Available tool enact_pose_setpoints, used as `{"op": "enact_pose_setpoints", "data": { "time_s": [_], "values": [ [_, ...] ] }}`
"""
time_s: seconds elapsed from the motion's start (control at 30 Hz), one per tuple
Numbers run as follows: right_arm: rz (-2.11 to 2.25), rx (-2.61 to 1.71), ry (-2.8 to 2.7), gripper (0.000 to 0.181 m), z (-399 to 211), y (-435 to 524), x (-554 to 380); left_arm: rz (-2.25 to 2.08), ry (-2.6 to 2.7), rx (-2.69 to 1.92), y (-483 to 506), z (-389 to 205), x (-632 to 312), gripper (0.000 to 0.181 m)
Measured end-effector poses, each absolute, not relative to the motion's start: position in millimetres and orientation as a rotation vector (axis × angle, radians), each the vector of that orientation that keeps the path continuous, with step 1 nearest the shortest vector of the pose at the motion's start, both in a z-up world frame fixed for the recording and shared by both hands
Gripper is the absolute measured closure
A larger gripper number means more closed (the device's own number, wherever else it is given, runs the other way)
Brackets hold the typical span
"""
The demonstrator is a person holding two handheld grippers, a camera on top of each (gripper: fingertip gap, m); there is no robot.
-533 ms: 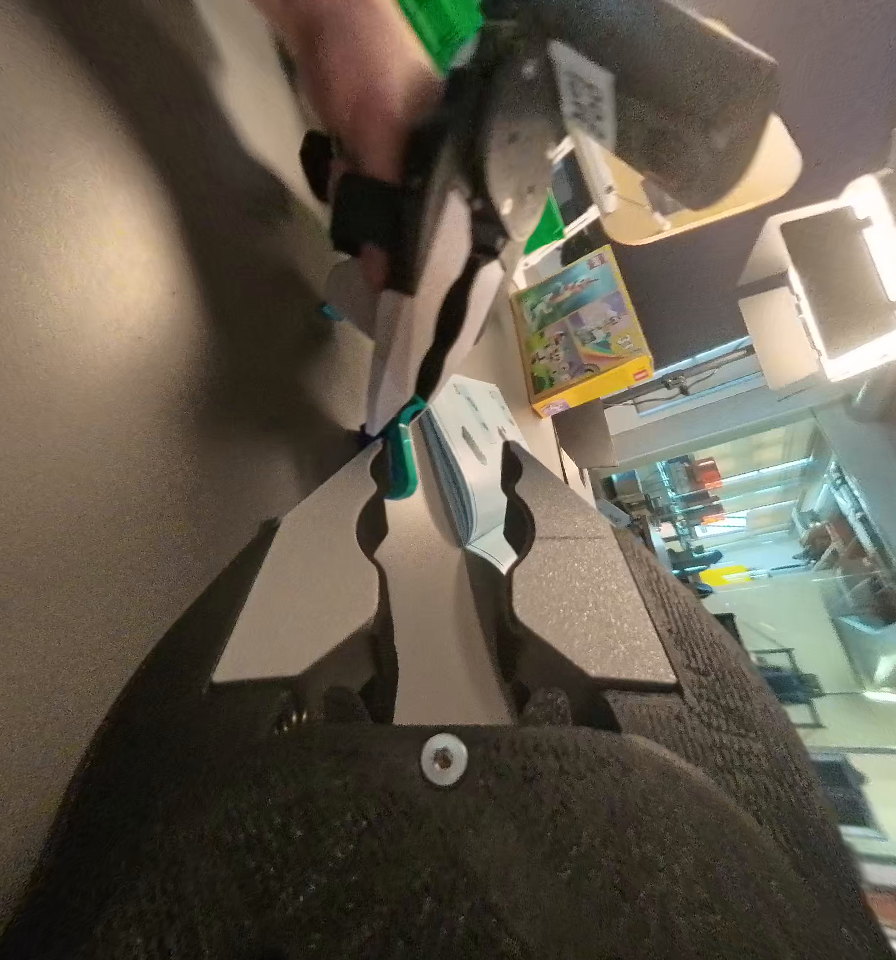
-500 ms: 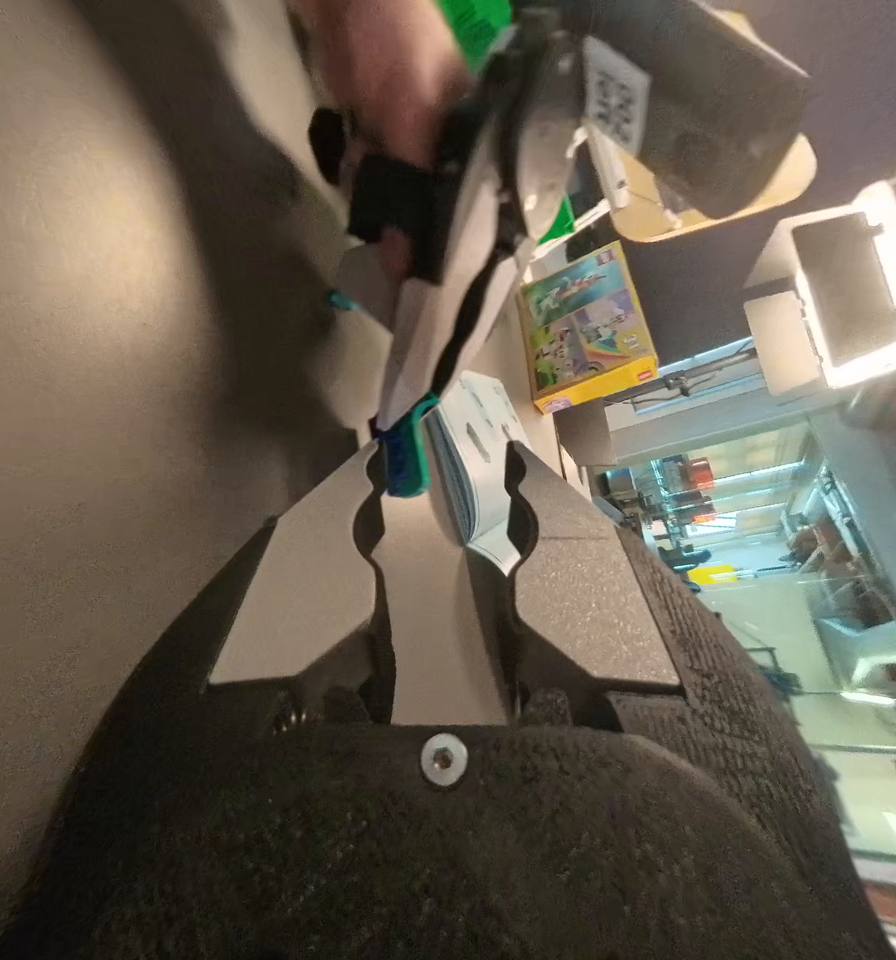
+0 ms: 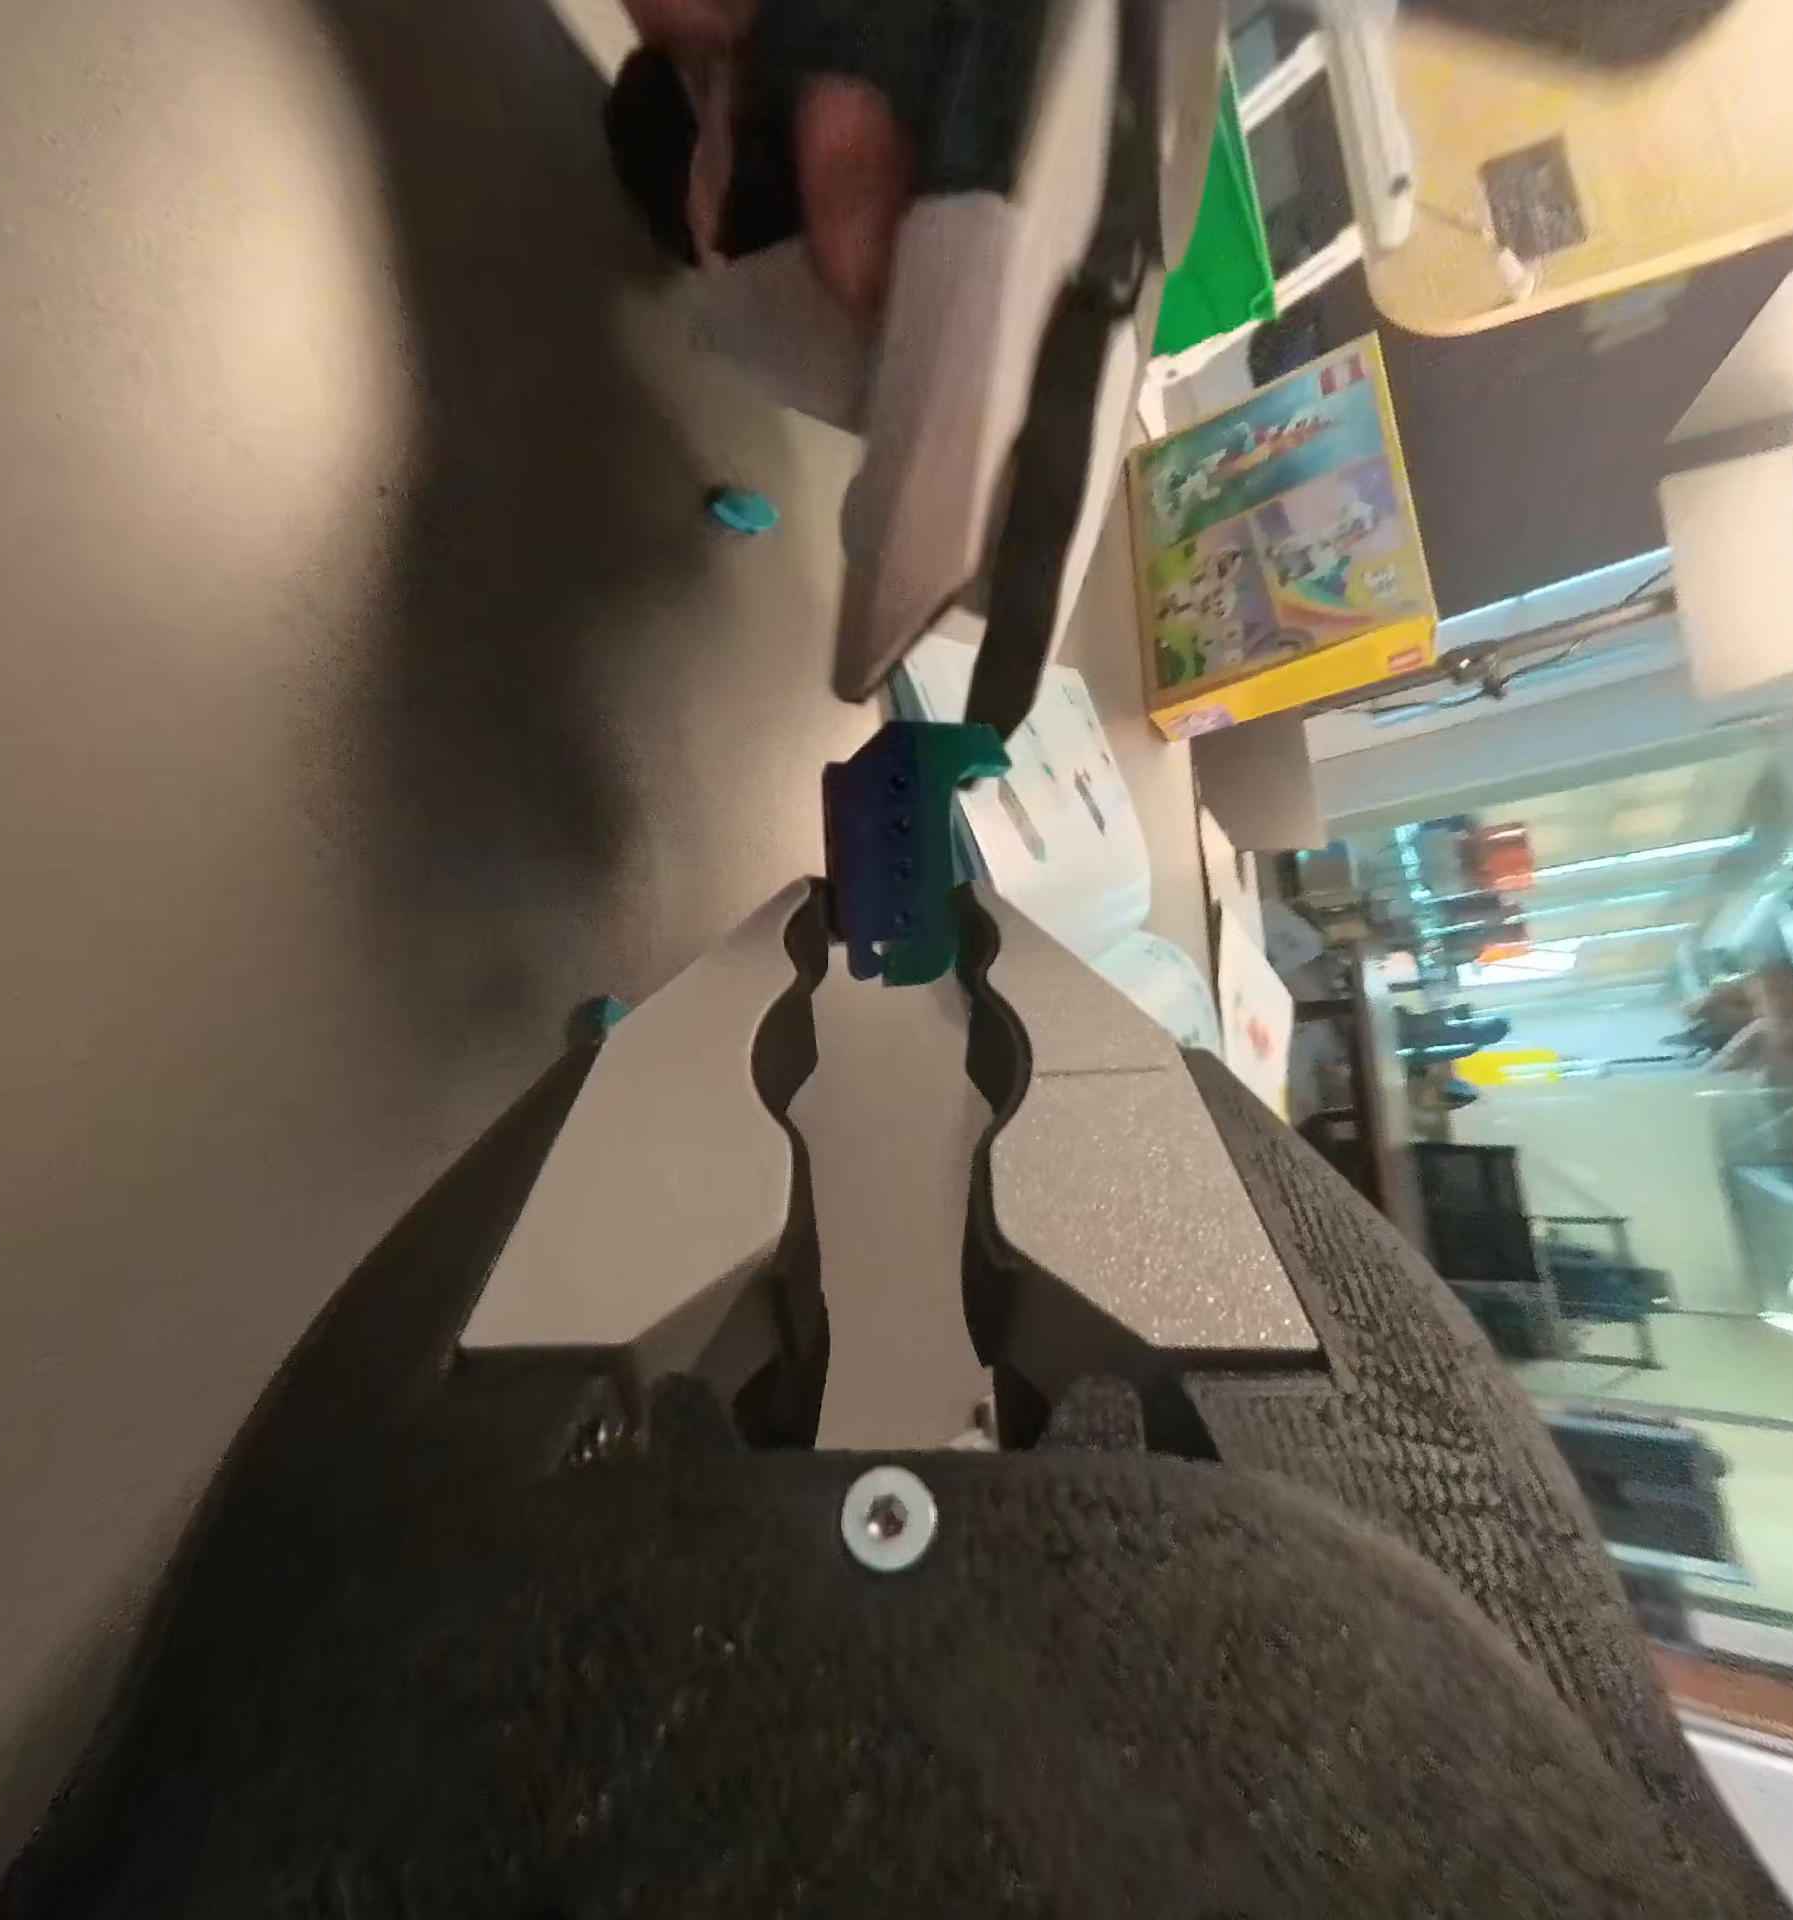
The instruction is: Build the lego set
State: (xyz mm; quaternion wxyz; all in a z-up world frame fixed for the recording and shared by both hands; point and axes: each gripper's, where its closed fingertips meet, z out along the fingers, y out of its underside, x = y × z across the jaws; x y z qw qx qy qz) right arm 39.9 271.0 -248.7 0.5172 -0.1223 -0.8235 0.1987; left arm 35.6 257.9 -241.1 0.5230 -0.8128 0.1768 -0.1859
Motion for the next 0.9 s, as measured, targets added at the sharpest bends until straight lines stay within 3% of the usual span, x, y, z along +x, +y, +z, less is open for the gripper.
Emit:
{"op": "enact_pose_setpoints", "data": {
  "time_s": [0.1, 0.2, 0.73, 0.9],
  "values": [
    [0.577, -0.364, -2.01, 0.159, -249, 270, 44, -0.052, 0.632, -1.824, 258, -235, 35, 0.118],
    [0.656, -0.4, -2.034, 0.159, -250, 267, 47, 0.055, 0.747, -1.784, 257, -238, 48, 0.124],
    [0.81, -0.473, -2.098, 0.159, -254, 258, 55, 0.045, 0.751, -1.852, 261, -251, 58, 0.144],
    [0.947, -0.749, -2.162, 0.149, -254, 283, 65, -0.063, 0.671, -1.88, 258, -248, 51, 0.144]
  ]
}}
